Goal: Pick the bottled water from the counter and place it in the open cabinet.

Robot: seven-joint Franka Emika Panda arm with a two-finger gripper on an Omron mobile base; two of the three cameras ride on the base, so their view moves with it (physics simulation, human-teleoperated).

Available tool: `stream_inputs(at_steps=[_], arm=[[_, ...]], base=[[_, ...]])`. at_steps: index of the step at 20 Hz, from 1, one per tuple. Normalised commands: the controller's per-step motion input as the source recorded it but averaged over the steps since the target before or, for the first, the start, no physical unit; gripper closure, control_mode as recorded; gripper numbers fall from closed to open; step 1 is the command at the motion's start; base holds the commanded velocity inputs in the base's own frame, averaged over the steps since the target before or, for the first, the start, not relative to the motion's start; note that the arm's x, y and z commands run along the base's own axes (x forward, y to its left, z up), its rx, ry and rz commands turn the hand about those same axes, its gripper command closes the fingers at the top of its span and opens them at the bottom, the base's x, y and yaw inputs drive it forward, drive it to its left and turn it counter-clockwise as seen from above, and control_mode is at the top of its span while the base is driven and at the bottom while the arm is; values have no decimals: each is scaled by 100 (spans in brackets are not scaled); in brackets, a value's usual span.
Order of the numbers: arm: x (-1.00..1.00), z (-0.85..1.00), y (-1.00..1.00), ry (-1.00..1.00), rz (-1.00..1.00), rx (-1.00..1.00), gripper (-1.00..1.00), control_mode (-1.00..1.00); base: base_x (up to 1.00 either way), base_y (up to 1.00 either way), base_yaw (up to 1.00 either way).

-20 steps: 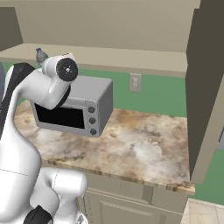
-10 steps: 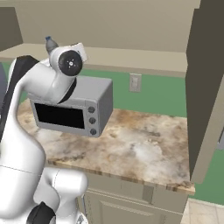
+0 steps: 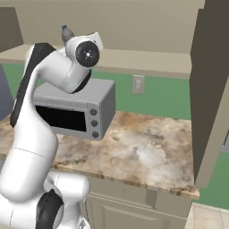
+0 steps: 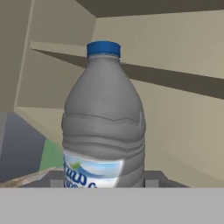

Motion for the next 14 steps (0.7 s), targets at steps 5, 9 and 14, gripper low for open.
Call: stream_inputs(at_steps=[5,9,14], arm=[[56,10,-30,-1,-2,4,100,-100],[63,4,-28,0,-1,6,100,-100],[64,2,-21,0,0,7,100,-100]], base=[[0,0,0],[0,0,0],[0,0,0]])
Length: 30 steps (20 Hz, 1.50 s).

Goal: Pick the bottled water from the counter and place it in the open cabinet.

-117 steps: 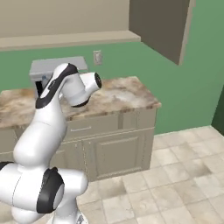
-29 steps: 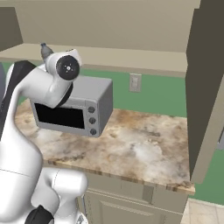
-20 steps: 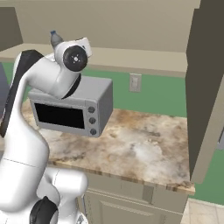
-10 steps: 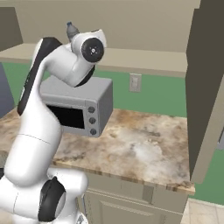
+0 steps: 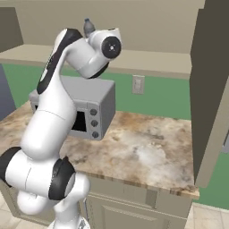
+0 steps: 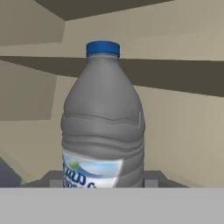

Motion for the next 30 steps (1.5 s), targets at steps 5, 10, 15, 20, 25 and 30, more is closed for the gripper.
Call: stream_inputs(at_steps=[5,10,15,20,25,30], arm=[[61,0,-18,0,0,9,100,-100],[53,0,-13,0,0,6,100,-100],[45,-15,0,0,0,0,100,-100],[48,-9,0,2,0,0,100,-100],[44,-14,-3,1,0,0,100,-100],[34,-15,-3,0,0,0,100,-100]], base=[[0,0,0],[0,0,0],[0,0,0],[0,0,0],[0,0,0],[0,0,0]])
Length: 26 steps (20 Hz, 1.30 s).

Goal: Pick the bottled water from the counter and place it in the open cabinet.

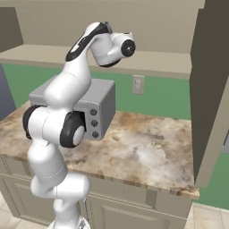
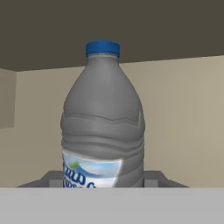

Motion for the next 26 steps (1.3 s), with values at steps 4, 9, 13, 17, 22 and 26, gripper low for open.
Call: stream_inputs(at_steps=[4,9,13,17,22,26], arm=[[28,-12,-1,0,0,0,100,-100],[25,-11,0,0,0,0,100,-100],[26,-11,0,0,0,0,100,-100],[27,-15,0,0,0,0,100,-100],[27,-17,0,0,0,0,100,-100],[16,-13,0,0,0,0,100,-100]], base=[[0,0,0],[0,0,0],[0,0,0],[0,0,0],[0,0,0],[0,0,0]])
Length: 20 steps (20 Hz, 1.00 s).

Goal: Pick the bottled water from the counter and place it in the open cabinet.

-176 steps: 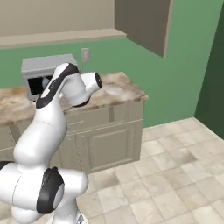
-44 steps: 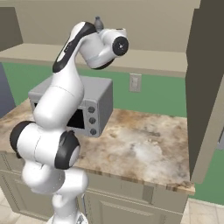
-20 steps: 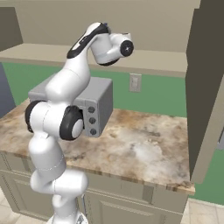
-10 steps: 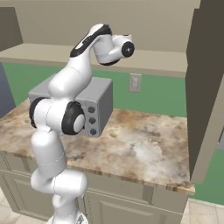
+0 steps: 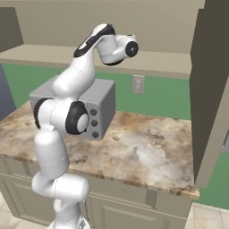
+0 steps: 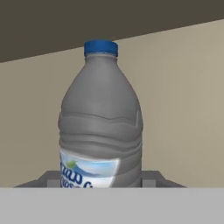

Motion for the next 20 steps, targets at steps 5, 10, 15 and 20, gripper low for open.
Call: stream_inputs(at_steps=[5,10,15,20], arm=[[10,-18,0,3,0,0,-100,-100],[1,-7,0,0,0,0,-100,-100],[-1,0,0,0,0,0,-100,-100],[-18,0,0,-4,0,-1,-100,-100]], base=[[0,0,0],[0,0,0],[0,0,0],[0,0,0]])
